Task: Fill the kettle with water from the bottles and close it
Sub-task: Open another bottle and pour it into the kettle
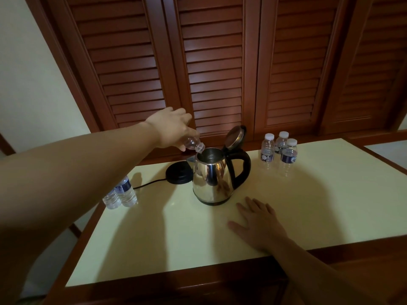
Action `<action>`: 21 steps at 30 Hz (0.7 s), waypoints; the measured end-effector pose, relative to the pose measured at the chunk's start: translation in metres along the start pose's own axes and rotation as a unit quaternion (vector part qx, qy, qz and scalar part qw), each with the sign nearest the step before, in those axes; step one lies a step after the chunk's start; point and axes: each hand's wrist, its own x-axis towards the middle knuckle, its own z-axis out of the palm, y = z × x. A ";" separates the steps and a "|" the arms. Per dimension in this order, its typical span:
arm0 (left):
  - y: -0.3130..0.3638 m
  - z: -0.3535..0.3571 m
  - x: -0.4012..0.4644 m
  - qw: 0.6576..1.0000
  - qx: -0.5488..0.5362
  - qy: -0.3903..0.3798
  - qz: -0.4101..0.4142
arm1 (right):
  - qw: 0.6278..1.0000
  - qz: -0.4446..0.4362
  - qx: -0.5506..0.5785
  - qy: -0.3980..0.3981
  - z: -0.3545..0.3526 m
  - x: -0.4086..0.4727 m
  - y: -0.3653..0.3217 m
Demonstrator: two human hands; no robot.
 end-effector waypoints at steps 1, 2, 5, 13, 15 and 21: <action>0.003 0.000 0.001 1.000 0.014 0.005 0.007 | 1.000 0.000 0.001 0.001 0.000 0.000 0.000; 0.005 0.000 0.002 0.999 0.027 0.011 0.014 | 1.000 0.001 0.002 0.001 0.000 0.000 0.000; 0.011 0.002 0.004 0.998 0.048 0.033 0.019 | 1.000 -0.001 0.000 0.003 0.000 0.001 0.000; 0.031 0.028 -0.009 0.976 -0.167 0.014 -0.142 | 1.000 0.000 0.004 -0.001 0.002 0.001 0.001; 0.040 0.039 -0.015 0.956 -0.237 0.006 -0.173 | 1.000 0.002 0.003 -0.003 0.003 0.002 0.002; 0.060 0.078 -0.045 0.863 -0.430 0.063 -0.258 | 1.000 0.014 -0.002 -0.009 -0.003 0.001 -0.003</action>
